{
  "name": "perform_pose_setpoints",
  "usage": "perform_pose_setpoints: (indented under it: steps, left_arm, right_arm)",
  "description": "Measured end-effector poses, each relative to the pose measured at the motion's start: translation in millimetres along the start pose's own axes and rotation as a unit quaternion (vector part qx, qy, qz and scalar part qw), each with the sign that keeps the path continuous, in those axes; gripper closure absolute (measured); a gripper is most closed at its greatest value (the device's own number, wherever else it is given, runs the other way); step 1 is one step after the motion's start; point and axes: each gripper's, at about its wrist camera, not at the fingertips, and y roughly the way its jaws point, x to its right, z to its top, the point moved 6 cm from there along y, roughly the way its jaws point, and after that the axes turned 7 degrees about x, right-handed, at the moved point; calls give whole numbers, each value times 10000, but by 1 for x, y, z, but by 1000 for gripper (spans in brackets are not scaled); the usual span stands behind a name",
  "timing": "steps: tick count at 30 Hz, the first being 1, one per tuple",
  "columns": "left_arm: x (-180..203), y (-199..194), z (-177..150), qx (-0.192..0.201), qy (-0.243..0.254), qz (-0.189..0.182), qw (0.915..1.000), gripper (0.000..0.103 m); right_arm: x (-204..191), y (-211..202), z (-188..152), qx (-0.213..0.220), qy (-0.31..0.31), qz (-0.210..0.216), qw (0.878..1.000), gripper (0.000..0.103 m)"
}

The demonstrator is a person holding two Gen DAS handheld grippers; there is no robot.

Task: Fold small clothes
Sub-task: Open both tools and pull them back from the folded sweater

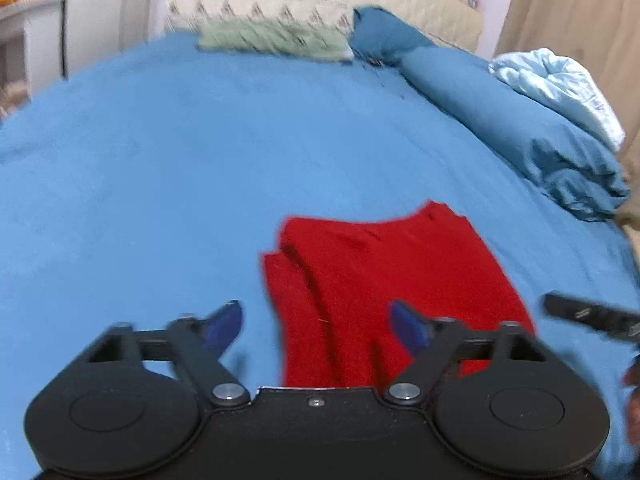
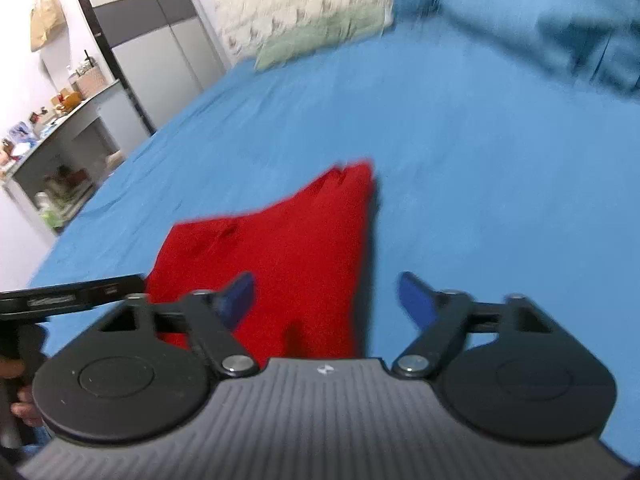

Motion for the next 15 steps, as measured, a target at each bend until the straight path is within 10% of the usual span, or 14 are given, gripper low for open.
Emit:
perform_pose_setpoints:
  steps: [15]
  left_arm:
    - [-29, 24, -30, -401, 194, 588, 9973, 16]
  right_arm:
    - [31, 39, -27, -534, -207, -709, 9958, 4]
